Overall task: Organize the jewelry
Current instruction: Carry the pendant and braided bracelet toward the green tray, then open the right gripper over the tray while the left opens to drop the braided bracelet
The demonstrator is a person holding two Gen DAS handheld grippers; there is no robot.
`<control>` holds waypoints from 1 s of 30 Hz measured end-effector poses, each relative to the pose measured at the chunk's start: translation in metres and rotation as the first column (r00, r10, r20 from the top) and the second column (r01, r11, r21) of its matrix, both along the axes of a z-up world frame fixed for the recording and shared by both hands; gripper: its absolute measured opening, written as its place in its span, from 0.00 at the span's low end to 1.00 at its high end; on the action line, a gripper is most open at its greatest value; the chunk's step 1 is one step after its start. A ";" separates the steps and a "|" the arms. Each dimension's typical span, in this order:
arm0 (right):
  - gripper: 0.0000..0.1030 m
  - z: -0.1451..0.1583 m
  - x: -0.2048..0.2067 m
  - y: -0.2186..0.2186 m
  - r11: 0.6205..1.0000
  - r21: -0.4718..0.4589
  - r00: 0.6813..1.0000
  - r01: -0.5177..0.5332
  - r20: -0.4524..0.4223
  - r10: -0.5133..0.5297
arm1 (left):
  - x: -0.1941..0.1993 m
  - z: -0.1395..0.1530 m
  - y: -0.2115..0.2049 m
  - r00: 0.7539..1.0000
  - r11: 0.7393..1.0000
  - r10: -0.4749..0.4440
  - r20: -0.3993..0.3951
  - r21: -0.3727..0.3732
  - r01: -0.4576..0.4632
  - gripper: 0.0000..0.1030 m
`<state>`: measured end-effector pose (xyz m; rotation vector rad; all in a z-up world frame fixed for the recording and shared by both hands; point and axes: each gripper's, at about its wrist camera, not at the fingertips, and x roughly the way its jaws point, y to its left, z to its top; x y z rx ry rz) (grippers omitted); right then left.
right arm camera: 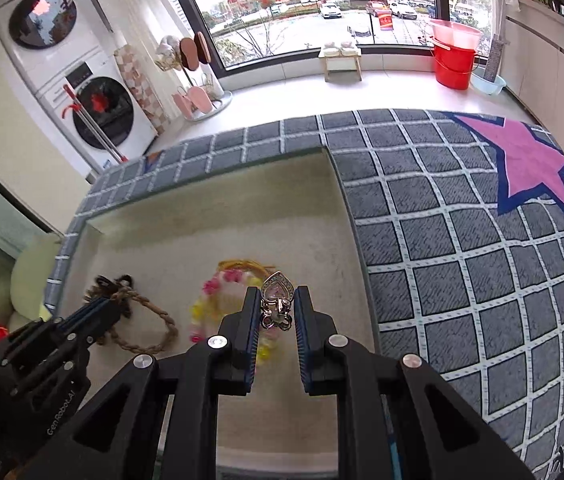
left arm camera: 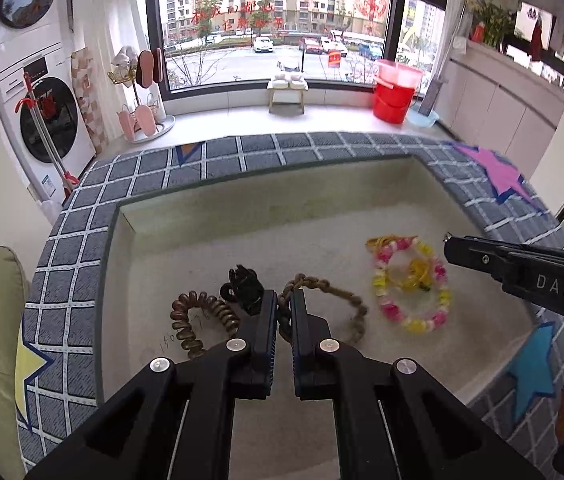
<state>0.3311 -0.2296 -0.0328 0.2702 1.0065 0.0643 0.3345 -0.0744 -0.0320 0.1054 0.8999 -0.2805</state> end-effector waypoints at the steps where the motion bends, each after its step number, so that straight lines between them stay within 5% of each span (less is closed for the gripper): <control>1: 0.18 -0.004 0.000 0.000 1.000 -0.004 1.000 0.000 -0.005 0.000 | 0.000 -0.002 0.000 1.000 1.000 0.002 -0.003 0.006 -0.002 0.20; 12: 0.19 -0.015 0.000 -0.001 1.000 -0.023 1.000 -0.003 -0.005 0.003 | 0.000 -0.017 -0.006 1.000 0.997 0.022 -0.008 0.078 -0.022 0.20; 15: 0.31 -0.014 -0.001 0.000 0.999 -0.034 1.000 0.001 -0.004 -0.001 | -0.002 -0.017 -0.008 1.000 0.996 0.026 -0.012 0.084 -0.025 0.20; 17: 0.50 -0.012 -0.003 0.003 0.999 -0.041 1.000 -0.008 0.004 0.008 | -0.003 -0.016 -0.009 1.000 0.996 0.024 -0.007 0.091 -0.023 0.20; 22: 0.57 -0.005 -0.007 0.008 1.000 -0.011 1.000 -0.008 0.015 0.009 | -0.008 -0.010 -0.008 1.000 0.996 0.022 0.000 0.086 -0.022 0.20; 26: 0.73 0.006 -0.015 0.005 0.999 0.033 0.999 -0.003 0.044 0.002 | -0.012 -0.003 -0.005 0.999 0.996 0.025 0.022 0.081 -0.027 0.20; 30: 0.75 0.015 -0.023 0.006 0.999 0.049 0.998 -0.007 0.064 0.004 | -0.012 0.002 -0.002 0.999 0.996 0.039 0.029 0.075 -0.041 0.20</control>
